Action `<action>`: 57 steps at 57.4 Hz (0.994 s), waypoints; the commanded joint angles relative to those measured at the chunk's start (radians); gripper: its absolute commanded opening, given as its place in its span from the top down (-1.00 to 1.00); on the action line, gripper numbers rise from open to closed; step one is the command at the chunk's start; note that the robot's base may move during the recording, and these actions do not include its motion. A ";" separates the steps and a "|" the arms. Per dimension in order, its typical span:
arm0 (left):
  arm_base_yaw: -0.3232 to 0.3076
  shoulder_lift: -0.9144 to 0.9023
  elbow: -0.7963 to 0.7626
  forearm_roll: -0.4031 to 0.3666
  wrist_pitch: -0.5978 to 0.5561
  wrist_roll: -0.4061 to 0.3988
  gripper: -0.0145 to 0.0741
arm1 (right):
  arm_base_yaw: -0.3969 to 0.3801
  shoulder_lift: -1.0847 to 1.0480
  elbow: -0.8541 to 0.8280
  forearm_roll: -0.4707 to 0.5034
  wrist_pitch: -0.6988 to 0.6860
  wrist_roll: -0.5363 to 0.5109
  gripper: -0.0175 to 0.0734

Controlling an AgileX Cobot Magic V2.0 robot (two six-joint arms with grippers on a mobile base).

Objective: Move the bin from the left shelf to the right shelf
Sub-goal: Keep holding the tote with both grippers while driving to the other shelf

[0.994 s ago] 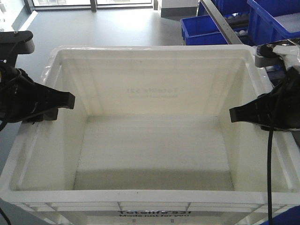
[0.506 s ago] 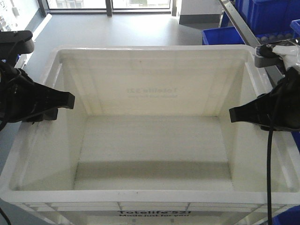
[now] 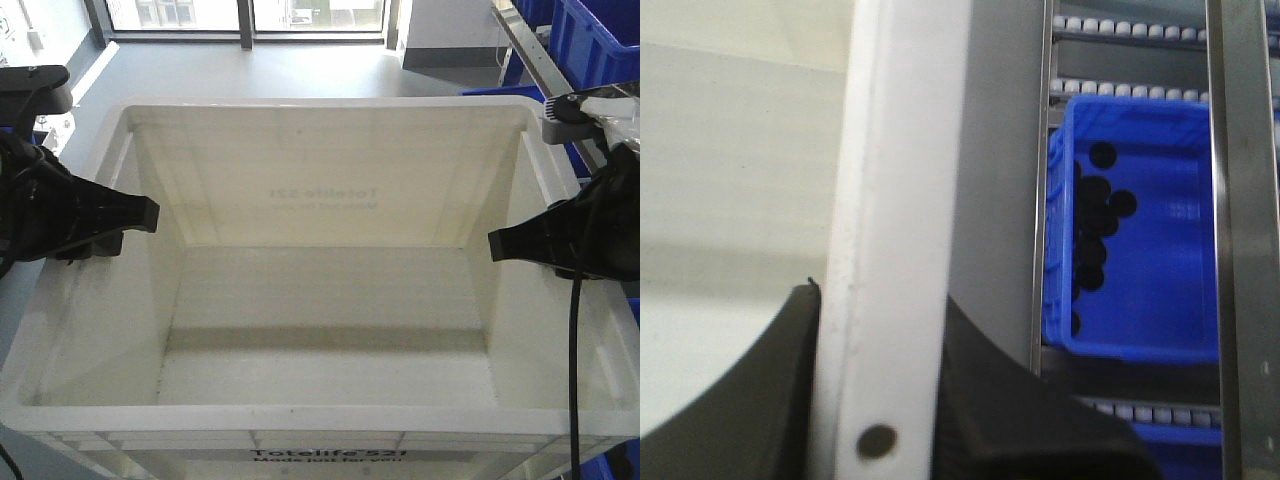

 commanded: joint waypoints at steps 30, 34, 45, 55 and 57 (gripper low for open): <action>-0.006 -0.037 -0.033 -0.010 -0.101 0.009 0.69 | 0.000 -0.026 -0.044 -0.037 -0.101 -0.018 0.60; -0.006 -0.037 -0.033 -0.010 -0.101 0.009 0.69 | 0.000 -0.026 -0.044 -0.037 -0.101 -0.018 0.60; -0.006 -0.037 -0.033 -0.010 -0.101 0.009 0.69 | 0.000 -0.026 -0.044 -0.037 -0.101 -0.018 0.60; -0.006 -0.037 -0.033 -0.010 -0.101 0.009 0.69 | 0.000 -0.026 -0.044 -0.037 -0.101 -0.018 0.60; -0.006 -0.037 -0.033 -0.010 -0.101 0.009 0.69 | 0.000 -0.026 -0.044 -0.037 -0.101 -0.018 0.60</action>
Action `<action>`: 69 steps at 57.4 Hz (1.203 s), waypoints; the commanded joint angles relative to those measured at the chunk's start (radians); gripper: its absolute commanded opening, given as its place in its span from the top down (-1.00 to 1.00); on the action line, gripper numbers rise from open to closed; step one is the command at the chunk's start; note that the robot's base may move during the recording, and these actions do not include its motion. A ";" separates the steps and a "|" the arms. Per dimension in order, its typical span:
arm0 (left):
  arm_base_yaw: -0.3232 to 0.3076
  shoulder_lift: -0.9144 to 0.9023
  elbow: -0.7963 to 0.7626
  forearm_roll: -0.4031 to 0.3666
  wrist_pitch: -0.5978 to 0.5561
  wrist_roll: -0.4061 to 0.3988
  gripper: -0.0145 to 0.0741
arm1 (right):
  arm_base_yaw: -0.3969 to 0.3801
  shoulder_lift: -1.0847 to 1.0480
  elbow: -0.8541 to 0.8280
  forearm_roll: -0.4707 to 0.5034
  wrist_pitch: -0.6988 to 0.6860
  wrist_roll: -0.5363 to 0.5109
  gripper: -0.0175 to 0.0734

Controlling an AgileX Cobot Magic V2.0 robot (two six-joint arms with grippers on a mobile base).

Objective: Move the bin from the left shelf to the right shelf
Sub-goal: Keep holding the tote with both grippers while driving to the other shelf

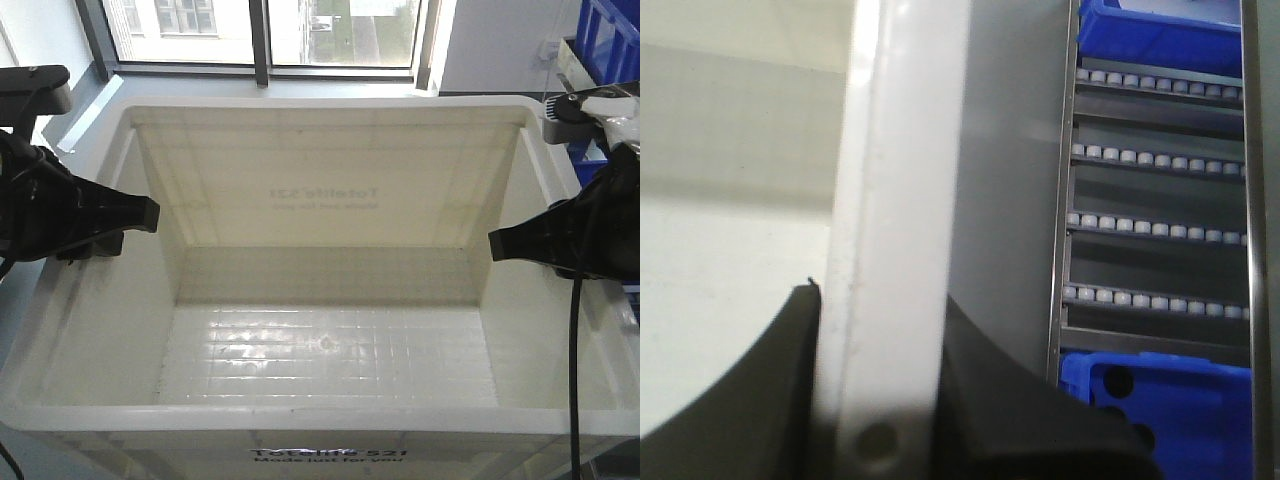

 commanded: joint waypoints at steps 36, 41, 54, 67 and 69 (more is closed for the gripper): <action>-0.006 -0.037 -0.033 -0.009 -0.100 0.009 0.69 | 0.000 -0.026 -0.044 -0.038 -0.102 -0.018 0.60; -0.006 -0.037 -0.033 -0.009 -0.100 0.009 0.69 | 0.000 -0.026 -0.044 -0.038 -0.102 -0.018 0.60; -0.006 -0.037 -0.033 -0.009 -0.100 0.009 0.69 | 0.000 -0.026 -0.044 -0.038 -0.102 -0.018 0.60; -0.006 -0.037 -0.033 -0.009 -0.100 0.009 0.69 | 0.000 -0.026 -0.044 -0.038 -0.102 -0.018 0.60; -0.006 -0.037 -0.033 -0.009 -0.100 0.009 0.69 | 0.000 -0.026 -0.044 -0.038 -0.102 -0.018 0.60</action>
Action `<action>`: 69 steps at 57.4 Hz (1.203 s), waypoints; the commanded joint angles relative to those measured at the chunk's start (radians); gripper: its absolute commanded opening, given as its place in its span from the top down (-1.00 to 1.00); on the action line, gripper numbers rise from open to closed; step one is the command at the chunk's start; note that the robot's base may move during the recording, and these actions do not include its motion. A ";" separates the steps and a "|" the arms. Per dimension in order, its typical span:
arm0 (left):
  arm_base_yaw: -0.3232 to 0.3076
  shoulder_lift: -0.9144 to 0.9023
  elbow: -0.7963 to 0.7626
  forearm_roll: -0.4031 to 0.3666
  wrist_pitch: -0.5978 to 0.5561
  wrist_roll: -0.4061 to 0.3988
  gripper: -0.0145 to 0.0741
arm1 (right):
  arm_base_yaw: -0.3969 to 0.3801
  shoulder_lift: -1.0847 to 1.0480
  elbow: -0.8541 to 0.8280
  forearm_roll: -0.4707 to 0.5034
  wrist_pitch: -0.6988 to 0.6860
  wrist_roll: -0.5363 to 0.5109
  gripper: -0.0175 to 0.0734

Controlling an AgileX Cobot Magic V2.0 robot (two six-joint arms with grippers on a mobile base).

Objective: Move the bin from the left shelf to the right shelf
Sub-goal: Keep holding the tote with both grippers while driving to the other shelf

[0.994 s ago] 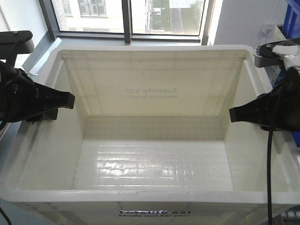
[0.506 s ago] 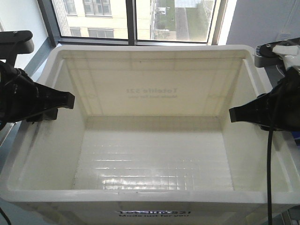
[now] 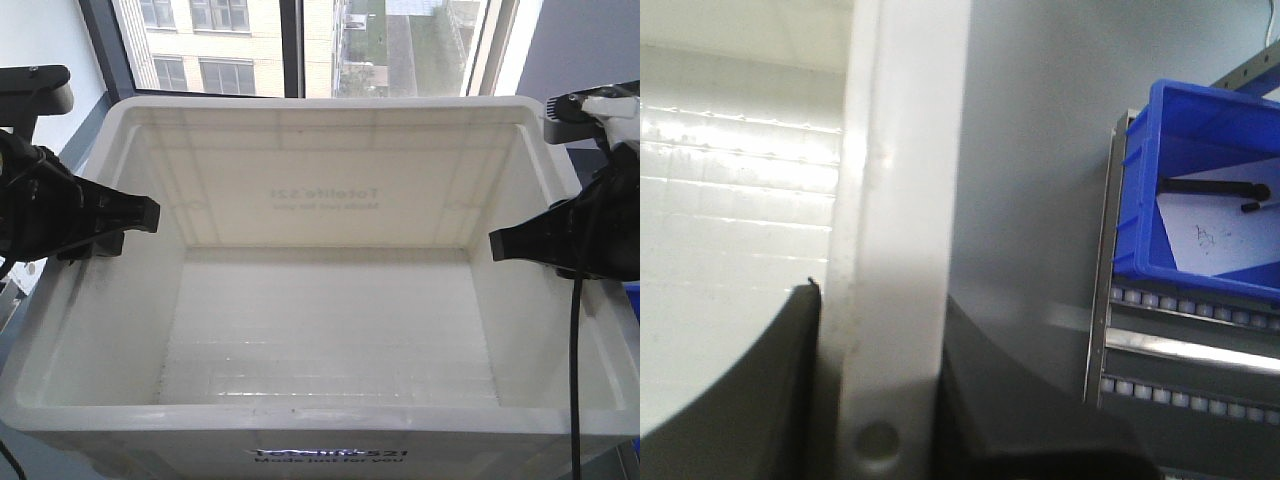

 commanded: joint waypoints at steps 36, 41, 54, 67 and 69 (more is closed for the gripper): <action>-0.006 -0.037 -0.033 -0.008 -0.100 0.009 0.69 | 0.000 -0.026 -0.044 -0.039 -0.102 -0.018 0.60; -0.006 -0.037 -0.033 -0.008 -0.100 0.009 0.69 | 0.000 -0.026 -0.044 -0.039 -0.102 -0.018 0.60; -0.006 -0.037 -0.033 -0.008 -0.100 0.009 0.69 | 0.000 -0.026 -0.044 -0.039 -0.102 -0.018 0.60; -0.006 -0.037 -0.033 -0.008 -0.100 0.009 0.69 | 0.000 -0.026 -0.044 -0.039 -0.102 -0.018 0.60; -0.006 -0.037 -0.033 -0.008 -0.100 0.009 0.69 | 0.000 -0.026 -0.044 -0.039 -0.102 -0.018 0.60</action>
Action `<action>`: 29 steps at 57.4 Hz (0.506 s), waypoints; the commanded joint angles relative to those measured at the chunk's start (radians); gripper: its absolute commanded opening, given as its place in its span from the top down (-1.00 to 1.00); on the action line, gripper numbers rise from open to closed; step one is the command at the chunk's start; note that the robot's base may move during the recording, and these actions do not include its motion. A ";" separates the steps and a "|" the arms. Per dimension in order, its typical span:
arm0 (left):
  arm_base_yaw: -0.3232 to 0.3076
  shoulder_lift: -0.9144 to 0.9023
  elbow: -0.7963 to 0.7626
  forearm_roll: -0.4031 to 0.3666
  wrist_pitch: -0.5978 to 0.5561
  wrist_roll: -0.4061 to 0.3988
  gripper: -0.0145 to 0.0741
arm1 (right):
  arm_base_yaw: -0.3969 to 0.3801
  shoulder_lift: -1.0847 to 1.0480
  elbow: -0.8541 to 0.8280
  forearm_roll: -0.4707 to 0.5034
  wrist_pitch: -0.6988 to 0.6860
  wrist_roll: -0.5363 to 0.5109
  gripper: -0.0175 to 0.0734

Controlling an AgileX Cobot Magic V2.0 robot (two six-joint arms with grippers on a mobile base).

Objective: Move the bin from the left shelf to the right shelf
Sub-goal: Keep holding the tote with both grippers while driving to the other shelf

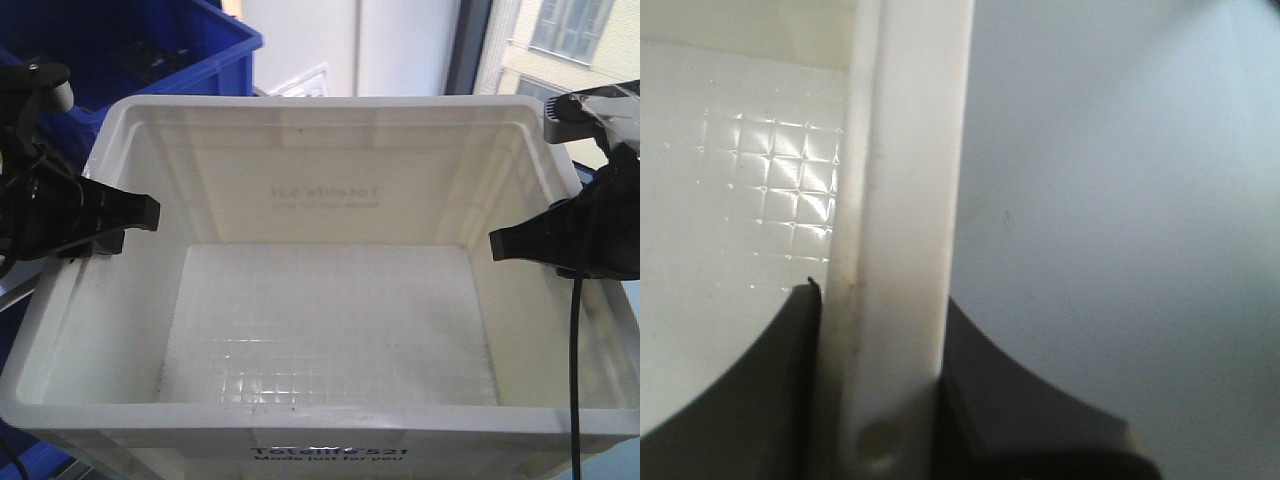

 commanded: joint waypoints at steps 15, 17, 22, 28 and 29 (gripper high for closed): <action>-0.006 -0.038 -0.033 -0.009 -0.093 0.009 0.69 | 0.000 -0.026 -0.044 -0.035 -0.101 -0.018 0.60; -0.006 -0.038 -0.033 -0.009 -0.093 0.009 0.69 | 0.000 -0.026 -0.044 -0.035 -0.101 -0.018 0.60; -0.006 -0.038 -0.033 -0.009 -0.093 0.009 0.69 | 0.000 -0.026 -0.044 -0.035 -0.101 -0.018 0.60; -0.006 -0.038 -0.033 -0.009 -0.093 0.009 0.69 | 0.000 -0.026 -0.044 -0.035 -0.101 -0.018 0.60; -0.006 -0.038 -0.033 -0.009 -0.093 0.009 0.69 | 0.000 -0.026 -0.044 -0.035 -0.101 -0.018 0.60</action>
